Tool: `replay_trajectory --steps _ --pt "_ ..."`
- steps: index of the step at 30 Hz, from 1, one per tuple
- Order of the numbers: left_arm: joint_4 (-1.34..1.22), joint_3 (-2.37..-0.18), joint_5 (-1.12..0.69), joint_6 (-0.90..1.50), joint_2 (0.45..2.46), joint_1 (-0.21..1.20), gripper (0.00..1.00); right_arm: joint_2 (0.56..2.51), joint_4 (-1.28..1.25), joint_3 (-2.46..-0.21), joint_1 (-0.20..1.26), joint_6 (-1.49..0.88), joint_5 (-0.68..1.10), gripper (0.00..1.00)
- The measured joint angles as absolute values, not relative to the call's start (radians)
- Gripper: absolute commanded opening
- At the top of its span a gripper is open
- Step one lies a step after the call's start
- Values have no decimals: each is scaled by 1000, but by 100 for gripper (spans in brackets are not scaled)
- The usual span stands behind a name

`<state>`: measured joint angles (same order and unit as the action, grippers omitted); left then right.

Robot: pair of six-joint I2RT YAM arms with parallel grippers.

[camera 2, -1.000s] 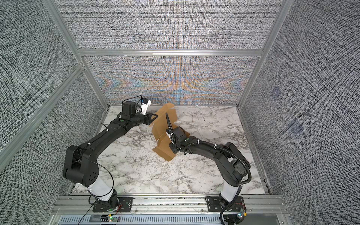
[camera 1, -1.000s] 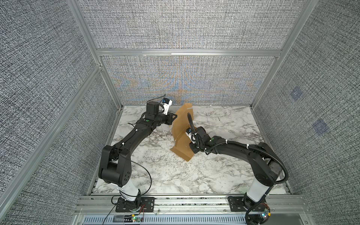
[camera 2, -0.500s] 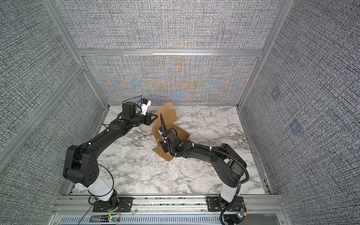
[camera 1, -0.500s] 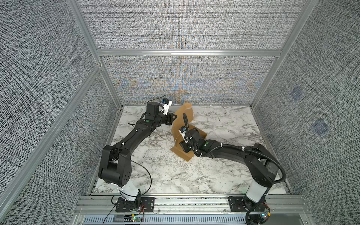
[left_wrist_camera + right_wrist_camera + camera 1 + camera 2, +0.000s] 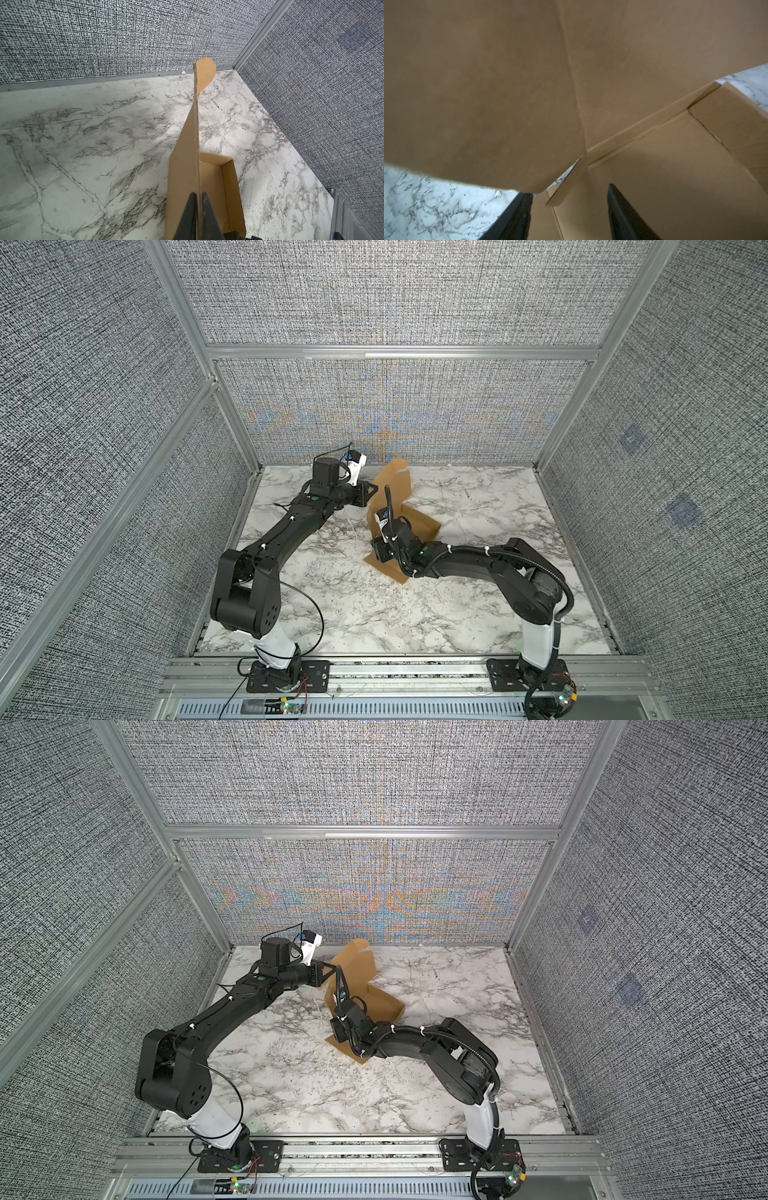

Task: Assemble paper box
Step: First fold the bottom flaps of a flat cardboard box at the center of the table.

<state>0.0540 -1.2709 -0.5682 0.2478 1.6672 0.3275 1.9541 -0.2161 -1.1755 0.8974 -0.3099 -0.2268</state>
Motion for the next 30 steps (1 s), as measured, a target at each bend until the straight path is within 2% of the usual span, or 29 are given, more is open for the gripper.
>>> replay_trajectory --steps 4,16,30 --pt "51 -1269 -569 248 1667 327 10 1983 -222 -1184 900 -318 -223 58" --pt "42 -1265 -569 247 1667 327 10 1980 -220 -1164 885 -318 -255 40" --pt "38 -1262 -569 247 1667 327 10 1948 -220 -1103 848 -314 -257 38"
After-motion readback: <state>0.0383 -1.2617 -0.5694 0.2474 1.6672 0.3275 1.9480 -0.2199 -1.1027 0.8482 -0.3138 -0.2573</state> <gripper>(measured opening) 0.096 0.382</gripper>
